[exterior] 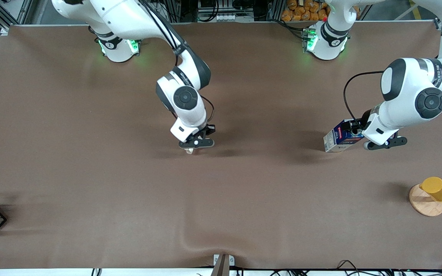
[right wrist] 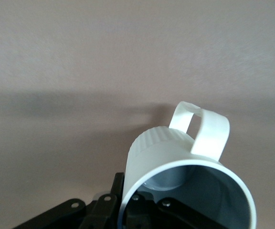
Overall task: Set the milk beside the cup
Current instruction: 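Set the mug at table center with the right gripper and release it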
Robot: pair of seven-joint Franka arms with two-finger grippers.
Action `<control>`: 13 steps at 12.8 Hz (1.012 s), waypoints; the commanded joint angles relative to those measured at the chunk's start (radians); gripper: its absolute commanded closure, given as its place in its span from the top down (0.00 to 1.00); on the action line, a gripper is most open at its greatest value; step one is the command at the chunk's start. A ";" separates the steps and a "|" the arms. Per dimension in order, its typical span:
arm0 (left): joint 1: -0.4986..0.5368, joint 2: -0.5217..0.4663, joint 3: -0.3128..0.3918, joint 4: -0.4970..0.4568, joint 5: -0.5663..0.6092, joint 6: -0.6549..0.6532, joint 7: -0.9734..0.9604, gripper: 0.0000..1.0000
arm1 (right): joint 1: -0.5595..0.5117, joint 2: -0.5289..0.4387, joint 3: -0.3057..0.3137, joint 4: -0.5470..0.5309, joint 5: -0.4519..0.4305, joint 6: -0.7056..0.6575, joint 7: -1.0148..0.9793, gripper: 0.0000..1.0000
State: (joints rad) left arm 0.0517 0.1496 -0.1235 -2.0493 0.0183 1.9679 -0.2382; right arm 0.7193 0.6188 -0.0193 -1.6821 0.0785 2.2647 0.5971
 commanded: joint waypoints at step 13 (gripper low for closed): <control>-0.003 0.001 -0.028 0.076 -0.009 -0.062 -0.006 0.51 | -0.075 -0.221 -0.002 0.038 0.027 -0.285 -0.036 1.00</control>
State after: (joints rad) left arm 0.0507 0.1594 -0.1292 -2.0269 0.0183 1.9619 -0.2376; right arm 0.7145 0.5193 -0.0298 -1.6127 0.0875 2.0733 0.5879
